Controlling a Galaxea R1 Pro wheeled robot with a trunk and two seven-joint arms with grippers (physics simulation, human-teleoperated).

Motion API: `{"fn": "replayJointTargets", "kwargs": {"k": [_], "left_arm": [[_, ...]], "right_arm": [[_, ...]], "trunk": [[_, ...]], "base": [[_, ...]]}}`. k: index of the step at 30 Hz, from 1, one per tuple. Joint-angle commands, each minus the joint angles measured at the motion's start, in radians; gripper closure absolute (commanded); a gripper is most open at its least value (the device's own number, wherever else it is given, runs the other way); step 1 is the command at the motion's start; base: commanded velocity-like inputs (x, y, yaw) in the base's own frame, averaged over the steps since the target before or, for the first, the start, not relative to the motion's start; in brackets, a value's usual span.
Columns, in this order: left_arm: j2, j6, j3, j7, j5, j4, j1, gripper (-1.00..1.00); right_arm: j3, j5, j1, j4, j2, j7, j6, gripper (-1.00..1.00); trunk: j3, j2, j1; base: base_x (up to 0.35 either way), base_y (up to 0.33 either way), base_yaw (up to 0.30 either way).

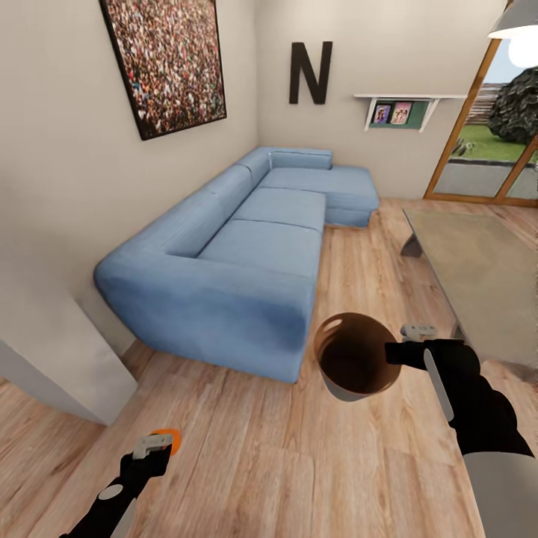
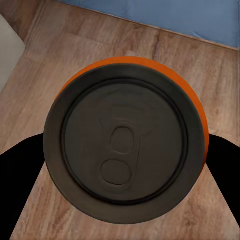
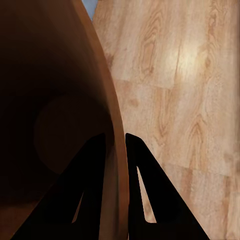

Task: Put the three can of soda from the living room inside the tash can in the kitchen.

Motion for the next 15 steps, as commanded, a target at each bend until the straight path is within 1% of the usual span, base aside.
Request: {"fn": "replayJointTargets", "kwargs": {"k": [1,7,12,15], "left_arm": [[0.000,0.000,0.000,0.000,0.000,0.000,0.000,1.00],[0.000,0.000,0.000,0.000,0.000,0.000,0.000,1.00],[0.000,-0.031,0.000,0.000,0.000,0.002,0.000,1.00],[0.000,-0.038,0.000,0.000,0.000,0.003,0.000,1.00]], "right_arm": [[0.000,-0.014,0.000,0.000,0.000,0.004,0.001,1.00],[0.000,-0.014,0.000,0.000,0.000,0.004,0.001,1.00],[0.001,-0.014,0.000,0.000,0.001,0.004,0.001,1.00],[0.001,-0.014,0.000,0.000,0.001,0.004,0.001,1.00]], "trunk": [[0.005,0.007,-0.004],[0.034,0.049,-0.027],[0.057,0.084,-0.046],[0.072,0.105,-0.058]], "base": [[0.000,0.000,-0.064],[0.000,0.000,-0.064],[0.000,0.000,-0.064],[0.000,0.000,-0.042]]}}
